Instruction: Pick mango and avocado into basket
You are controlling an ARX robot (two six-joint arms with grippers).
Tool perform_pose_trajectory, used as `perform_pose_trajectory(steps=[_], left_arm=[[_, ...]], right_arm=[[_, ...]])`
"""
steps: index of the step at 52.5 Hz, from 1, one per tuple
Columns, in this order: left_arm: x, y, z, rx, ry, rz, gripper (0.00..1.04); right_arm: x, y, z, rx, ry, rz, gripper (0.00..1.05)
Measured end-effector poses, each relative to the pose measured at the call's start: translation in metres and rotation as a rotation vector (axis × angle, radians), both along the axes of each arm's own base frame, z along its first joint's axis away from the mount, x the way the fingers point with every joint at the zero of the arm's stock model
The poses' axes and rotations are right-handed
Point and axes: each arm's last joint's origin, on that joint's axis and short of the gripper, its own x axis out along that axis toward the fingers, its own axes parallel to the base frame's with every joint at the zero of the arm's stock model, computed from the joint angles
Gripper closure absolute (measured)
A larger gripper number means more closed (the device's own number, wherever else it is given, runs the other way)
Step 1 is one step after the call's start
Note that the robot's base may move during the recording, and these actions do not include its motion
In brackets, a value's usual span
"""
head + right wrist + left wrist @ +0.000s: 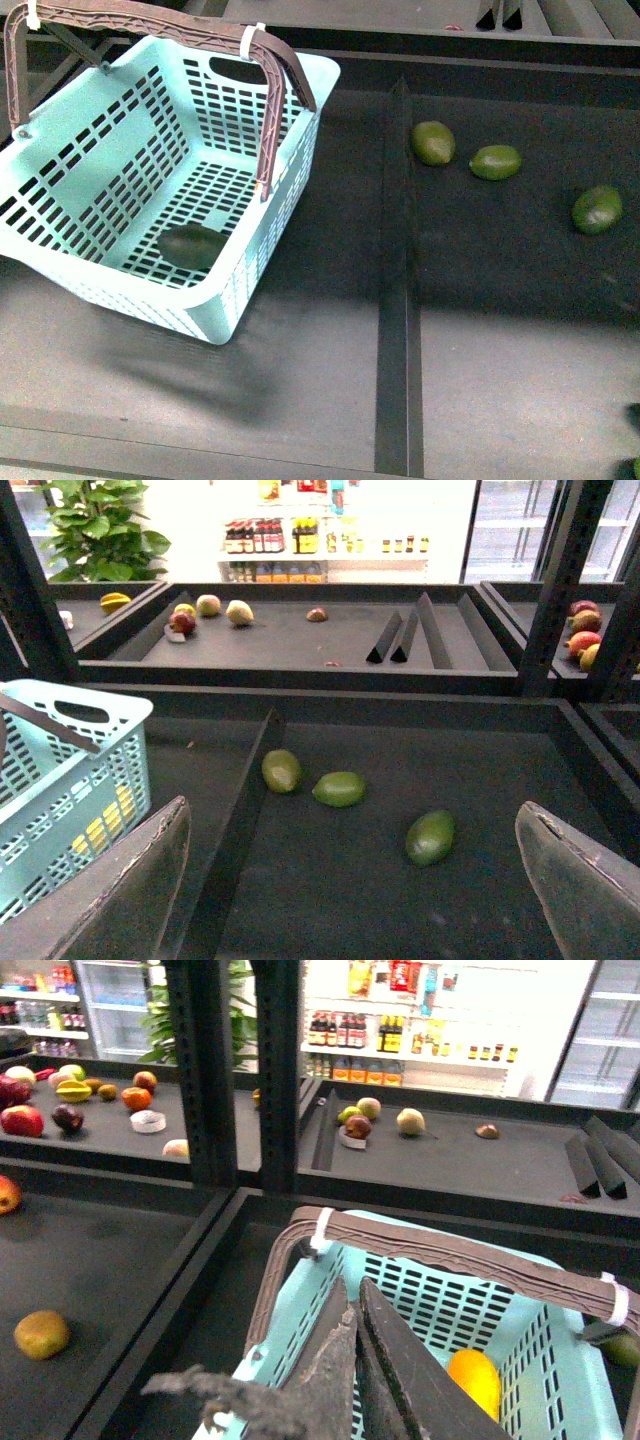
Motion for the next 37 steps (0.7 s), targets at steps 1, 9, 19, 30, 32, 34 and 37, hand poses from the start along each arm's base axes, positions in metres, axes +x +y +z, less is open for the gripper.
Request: perform_pose_trajectory(steps=[1, 9, 19, 30, 32, 34, 37], left_arm=[[-0.003, 0.001, 0.0, 0.0, 0.0, 0.006, 1.02], [-0.023, 0.002, -0.009, 0.003, -0.008, 0.004, 1.02], [-0.045, 0.002, -0.013, 0.004, 0.005, 0.004, 1.02], [-0.061, 0.002, -0.012, 0.004, 0.003, 0.004, 1.02], [-0.064, 0.002, -0.012, 0.004, 0.003, 0.004, 1.02], [-0.067, 0.002, -0.012, 0.005, 0.002, 0.004, 1.02], [-0.07, 0.002, -0.012, 0.006, 0.002, 0.004, 1.02]], right_arm=[[0.0, 0.0, 0.0, 0.0, 0.0, 0.0, 0.09], [0.0, 0.0, 0.0, 0.0, 0.0, 0.0, 0.09], [0.0, 0.0, 0.0, 0.0, 0.0, 0.0, 0.09], [0.0, 0.0, 0.0, 0.0, 0.0, 0.0, 0.09], [0.0, 0.0, 0.0, 0.0, 0.0, 0.0, 0.09], [0.0, 0.0, 0.0, 0.0, 0.0, 0.0, 0.09], [0.0, 0.0, 0.0, 0.0, 0.0, 0.0, 0.09]])
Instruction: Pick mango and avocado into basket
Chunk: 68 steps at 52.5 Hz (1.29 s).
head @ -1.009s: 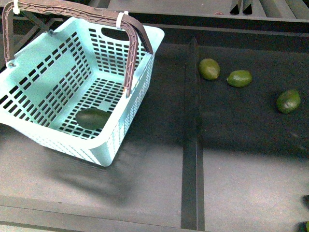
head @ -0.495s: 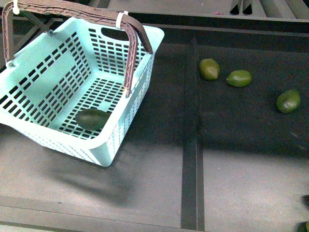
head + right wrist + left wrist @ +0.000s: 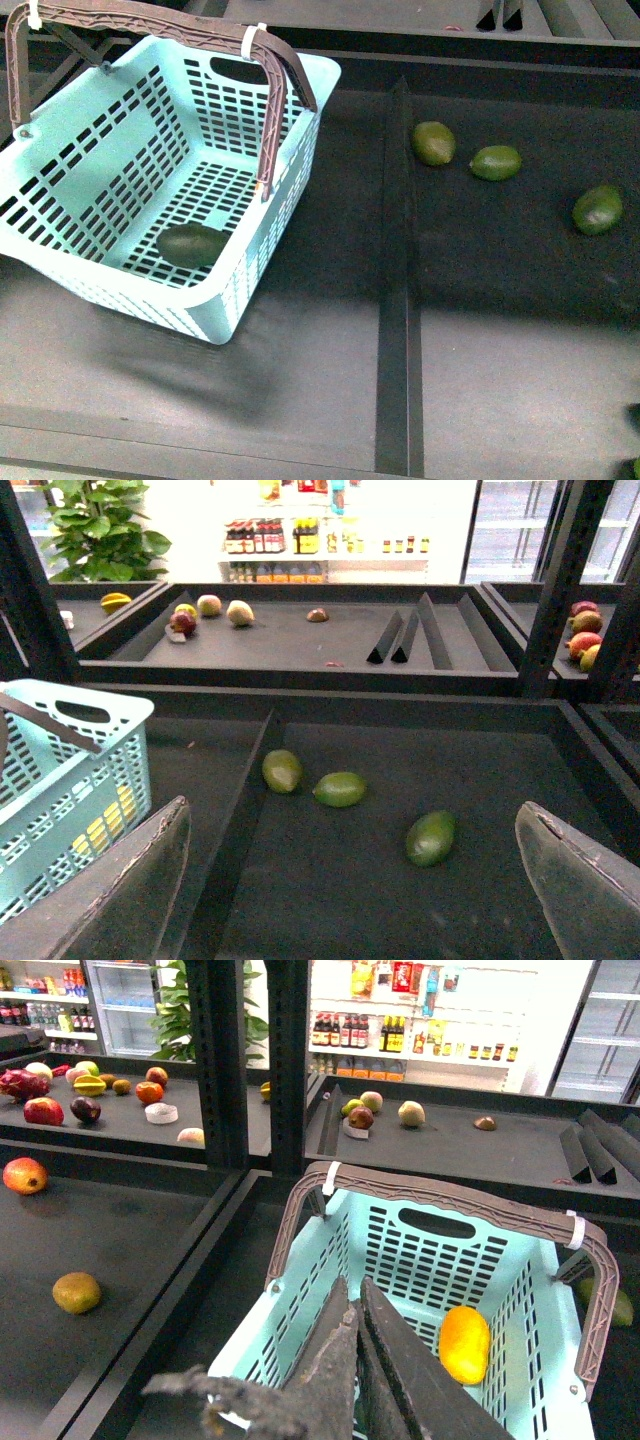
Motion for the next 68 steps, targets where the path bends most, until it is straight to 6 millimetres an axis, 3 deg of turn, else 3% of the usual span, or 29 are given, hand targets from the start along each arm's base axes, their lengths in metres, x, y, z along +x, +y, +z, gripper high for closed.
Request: perform_pose_trajectory(steps=[55, 68], left_arm=[[-0.044, 0.0, 0.003, 0.001, -0.009, 0.0, 1.02], [-0.045, 0.0, 0.004, 0.001, -0.019, 0.0, 1.02]], right_arm=[[0.0, 0.0, 0.0, 0.0, 0.0, 0.0, 0.09], [0.0, 0.0, 0.0, 0.0, 0.0, 0.0, 0.09]])
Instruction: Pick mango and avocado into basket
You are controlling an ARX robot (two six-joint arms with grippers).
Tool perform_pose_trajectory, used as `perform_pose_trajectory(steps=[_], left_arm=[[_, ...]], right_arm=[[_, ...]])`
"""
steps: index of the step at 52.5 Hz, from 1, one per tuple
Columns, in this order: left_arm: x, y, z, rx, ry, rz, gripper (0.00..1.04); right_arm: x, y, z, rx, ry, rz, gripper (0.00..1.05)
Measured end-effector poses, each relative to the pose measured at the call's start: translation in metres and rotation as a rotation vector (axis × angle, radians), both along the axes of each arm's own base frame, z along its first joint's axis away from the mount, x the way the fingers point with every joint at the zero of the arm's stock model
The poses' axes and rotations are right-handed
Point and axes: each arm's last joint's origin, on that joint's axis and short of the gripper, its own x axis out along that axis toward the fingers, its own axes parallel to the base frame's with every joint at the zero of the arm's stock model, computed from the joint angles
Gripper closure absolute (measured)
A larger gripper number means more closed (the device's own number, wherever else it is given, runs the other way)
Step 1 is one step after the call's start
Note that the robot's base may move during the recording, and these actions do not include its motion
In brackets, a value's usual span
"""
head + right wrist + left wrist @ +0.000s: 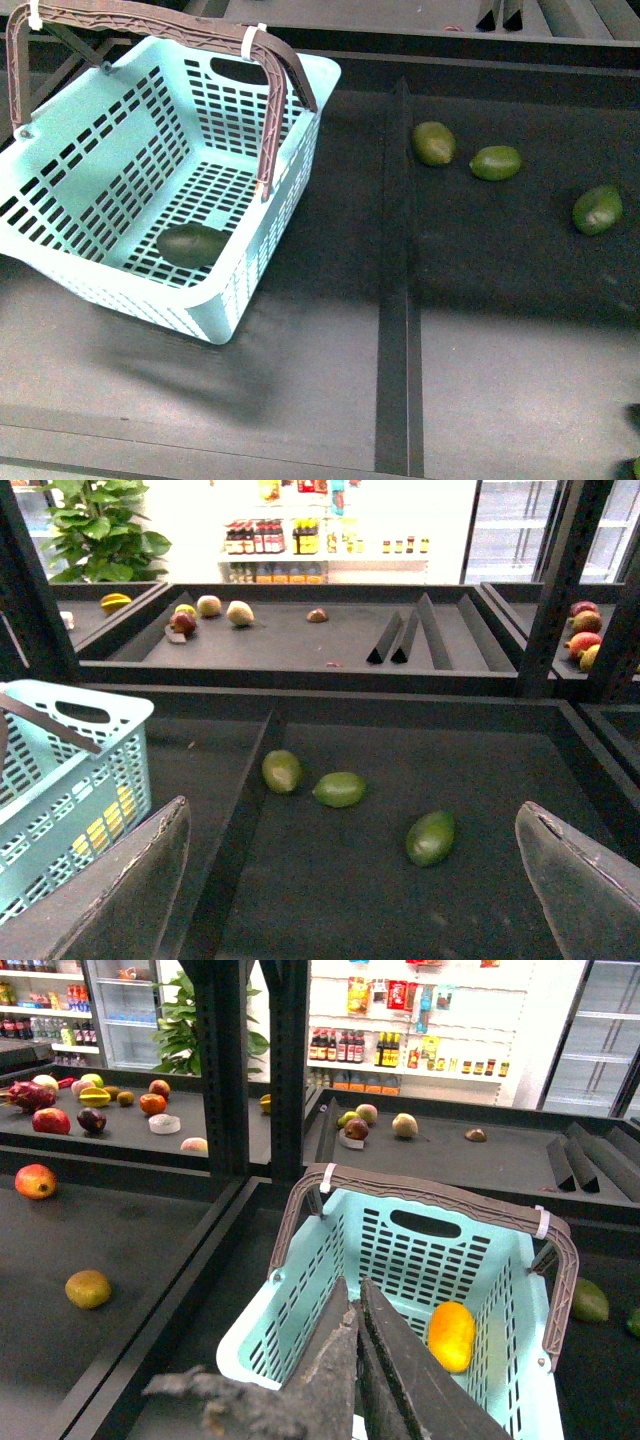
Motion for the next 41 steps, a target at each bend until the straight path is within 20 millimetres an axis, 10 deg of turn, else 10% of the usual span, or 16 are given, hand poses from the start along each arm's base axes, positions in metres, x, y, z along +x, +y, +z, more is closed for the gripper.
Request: perform_pose_trajectory(steps=[15, 33, 41], left_arm=[[0.0, 0.0, 0.0, 0.0, 0.0, 0.0, 1.02], [0.0, 0.0, 0.0, 0.0, 0.0, 0.0, 0.24], [0.0, 0.0, 0.0, 0.001, 0.0, 0.0, 0.09]], right_arm=[[0.0, 0.0, 0.0, 0.0, 0.0, 0.0, 0.09], [0.0, 0.0, 0.0, 0.0, 0.0, 0.0, 0.09], [0.0, 0.0, 0.0, 0.0, 0.0, 0.0, 0.09]])
